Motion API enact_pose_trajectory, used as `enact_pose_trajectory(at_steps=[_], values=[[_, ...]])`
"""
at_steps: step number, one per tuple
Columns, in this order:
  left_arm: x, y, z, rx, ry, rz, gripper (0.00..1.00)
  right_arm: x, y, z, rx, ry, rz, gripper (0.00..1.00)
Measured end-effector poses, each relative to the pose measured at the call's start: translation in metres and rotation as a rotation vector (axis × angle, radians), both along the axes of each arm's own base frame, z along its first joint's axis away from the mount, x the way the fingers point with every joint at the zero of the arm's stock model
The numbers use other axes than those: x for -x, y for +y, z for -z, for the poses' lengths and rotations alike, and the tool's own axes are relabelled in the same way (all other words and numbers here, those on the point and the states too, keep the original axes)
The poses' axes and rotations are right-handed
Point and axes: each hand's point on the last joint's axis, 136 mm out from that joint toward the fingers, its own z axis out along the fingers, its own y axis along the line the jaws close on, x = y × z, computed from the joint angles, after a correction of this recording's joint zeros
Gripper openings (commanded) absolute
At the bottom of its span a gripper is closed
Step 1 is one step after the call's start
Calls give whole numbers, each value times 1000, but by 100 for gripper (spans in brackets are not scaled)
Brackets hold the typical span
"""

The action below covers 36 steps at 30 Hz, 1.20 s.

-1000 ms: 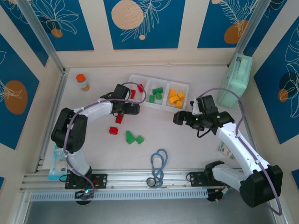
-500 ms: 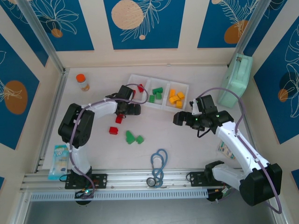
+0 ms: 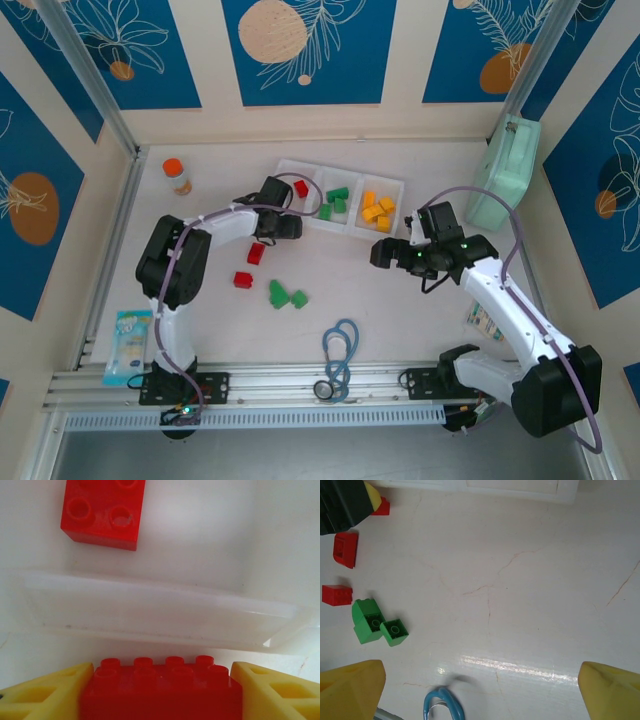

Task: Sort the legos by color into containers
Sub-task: Pick up the lego from the center of the table.

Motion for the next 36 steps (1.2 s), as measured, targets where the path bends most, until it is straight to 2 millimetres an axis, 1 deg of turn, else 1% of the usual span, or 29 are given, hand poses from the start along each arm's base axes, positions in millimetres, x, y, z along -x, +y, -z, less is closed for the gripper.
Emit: enact_pose_trajectory(at_steps=[7, 12, 14, 16, 19, 29, 33, 36], values=[[-4, 0, 0, -13, -8, -5, 67, 0, 1, 3, 4, 13, -3, 99], [-6, 1, 3, -27, -7, 0, 77, 0, 2, 5, 7, 19, -6, 99], [-5, 3, 11, -49, 2, 1, 78, 0, 2, 7, 9, 24, -7, 99], [-7, 3, 10, -50, 0, 1, 78, 0, 2, 7, 11, 24, -7, 99], [-6, 3, 10, -57, 1, 5, 76, 0, 2, 7, 11, 25, -8, 99], [-7, 5, 9, -74, -3, 5, 58, -2, 3, 9, 20, 27, -10, 99], [-7, 7, 8, -78, -7, 2, 56, -2, 2, 9, 26, 24, -7, 99], [-2, 12, 7, -95, -8, -3, 54, -3, 1, 9, 31, 22, -4, 99]])
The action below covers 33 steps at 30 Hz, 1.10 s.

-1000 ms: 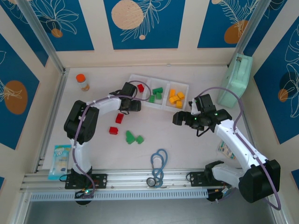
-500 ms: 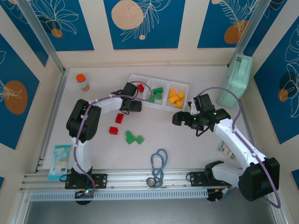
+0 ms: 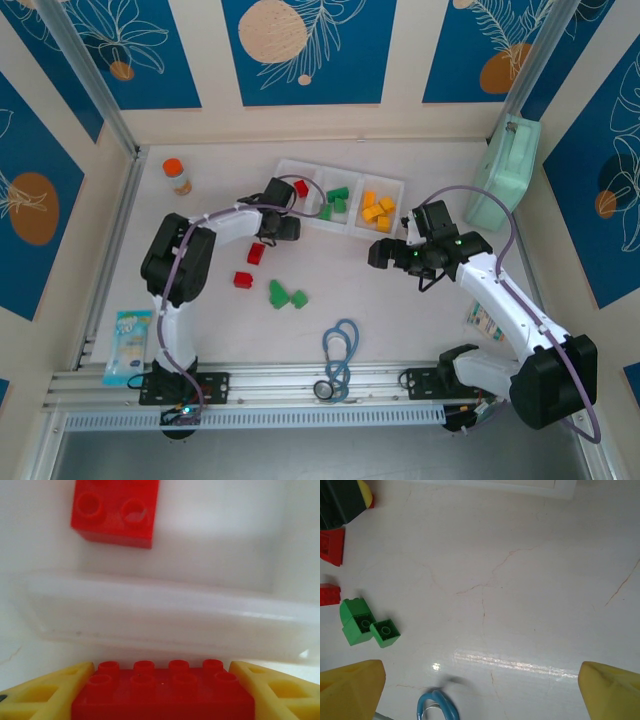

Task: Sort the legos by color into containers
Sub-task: Pick up the lego from the center of the table, then place the lego in the container.

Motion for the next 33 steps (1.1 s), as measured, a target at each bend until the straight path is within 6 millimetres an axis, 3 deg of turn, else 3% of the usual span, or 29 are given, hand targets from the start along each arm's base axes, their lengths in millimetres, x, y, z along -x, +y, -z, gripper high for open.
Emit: enact_pose_trajectory(at_steps=[3, 9, 14, 17, 20, 26, 29, 33], values=[[9, 8, -9, -17, 0, -7, 53, -1, -1, -1, 5, -5, 3, 99], [5, 13, -73, 6, -124, -8, 53, -2, -2, -4, 13, -23, 9, 99], [-21, 5, -121, 2, -230, 11, 53, -4, -2, -9, 6, -48, 12, 99], [-43, -3, -135, -6, -266, 26, 53, -4, -2, -11, 2, -59, 13, 99], [-62, -10, -130, -20, -271, 38, 53, -2, -4, -14, 1, -73, 15, 99], [-86, -14, -93, -42, -213, 33, 55, 5, -8, -15, 0, -93, 23, 99], [-93, -17, -79, -46, -192, 35, 57, 9, -10, -10, 0, -86, 28, 99], [-95, -20, -76, -36, -180, 42, 59, 11, -12, -6, 5, -74, 30, 99]])
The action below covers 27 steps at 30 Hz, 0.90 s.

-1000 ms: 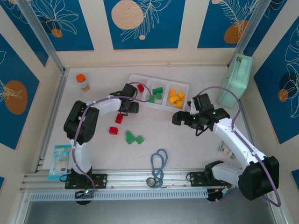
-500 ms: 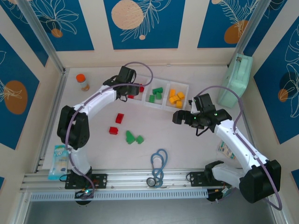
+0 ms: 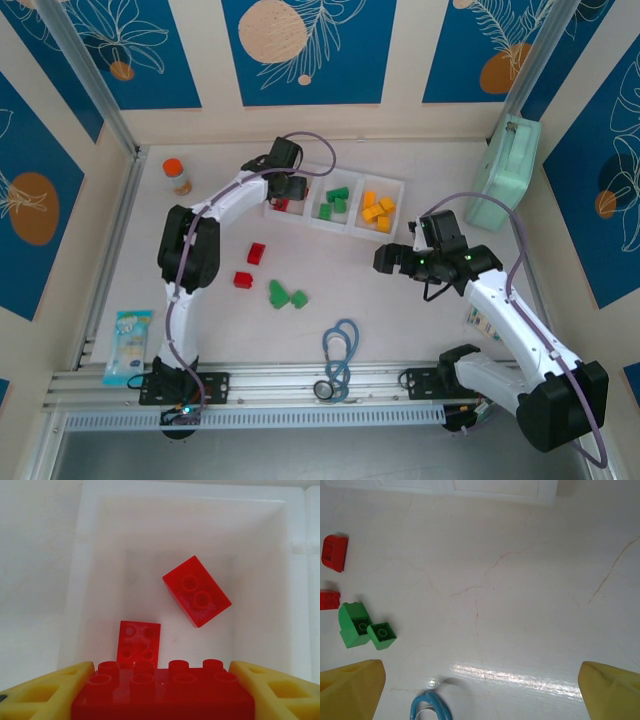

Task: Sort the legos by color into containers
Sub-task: Place the lego in the container.

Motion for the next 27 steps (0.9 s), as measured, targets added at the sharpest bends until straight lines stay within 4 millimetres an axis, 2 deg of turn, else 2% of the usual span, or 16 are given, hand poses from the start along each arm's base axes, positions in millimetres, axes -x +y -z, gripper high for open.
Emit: enact_pose_trajectory(at_steps=[2, 8, 13, 20, 24, 27], values=[[0, -1, 0, 6, 3, 1, 59, 0, 0, 0, 0, 1, 1, 99], [9, -3, 7, 39, 28, 0, 70, -1, -1, 0, -1, 1, 5, 99], [19, -2, 5, 64, 37, -6, 85, -2, 0, 3, 1, 12, 8, 99], [34, 6, -1, 72, 42, -18, 90, -2, 0, 4, 1, 14, 8, 99], [48, 13, -15, 79, 27, -17, 92, -2, 0, 4, 1, 14, 8, 99], [61, 20, -33, 95, -5, -15, 92, -3, 0, 7, 5, 24, 8, 99]])
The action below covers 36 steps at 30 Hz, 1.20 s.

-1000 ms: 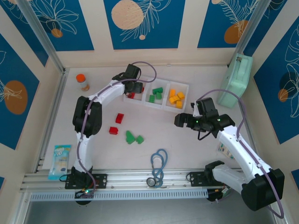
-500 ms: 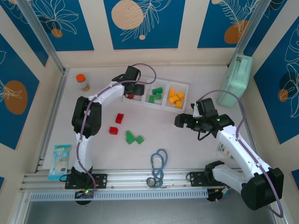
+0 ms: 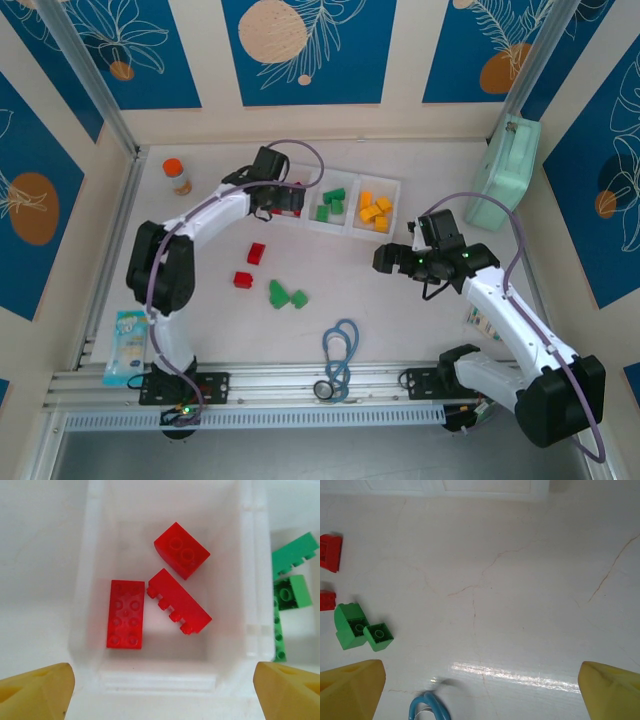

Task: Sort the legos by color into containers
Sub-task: Place the lego in the container, then pick up the lego from the center of the table.

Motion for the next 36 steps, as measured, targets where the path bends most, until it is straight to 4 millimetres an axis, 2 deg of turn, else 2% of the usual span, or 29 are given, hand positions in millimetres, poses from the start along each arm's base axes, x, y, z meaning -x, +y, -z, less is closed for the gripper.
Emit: enact_pose_trajectory(at_steps=[4, 8, 12, 18, 23, 31, 36], values=[[23, 12, -22, 13, -44, 7, 93, -1, 1, 4, 4, 16, -2, 99], [48, 25, -22, -1, -47, 20, 93, -3, 3, 8, 3, 28, -5, 99], [72, 38, 0, -47, 2, 38, 93, -5, 8, 13, -1, 47, -12, 99], [91, 51, 33, -112, 76, 55, 90, -9, 18, 15, -4, 54, -33, 99], [96, 55, 50, -134, 116, 56, 85, -10, 21, 15, -6, 52, -41, 99], [97, 75, 95, -157, 240, -15, 77, -10, 21, 15, -2, 51, -39, 99], [105, 80, 112, -147, 292, -42, 70, -10, 20, 15, 1, 52, -37, 99]])
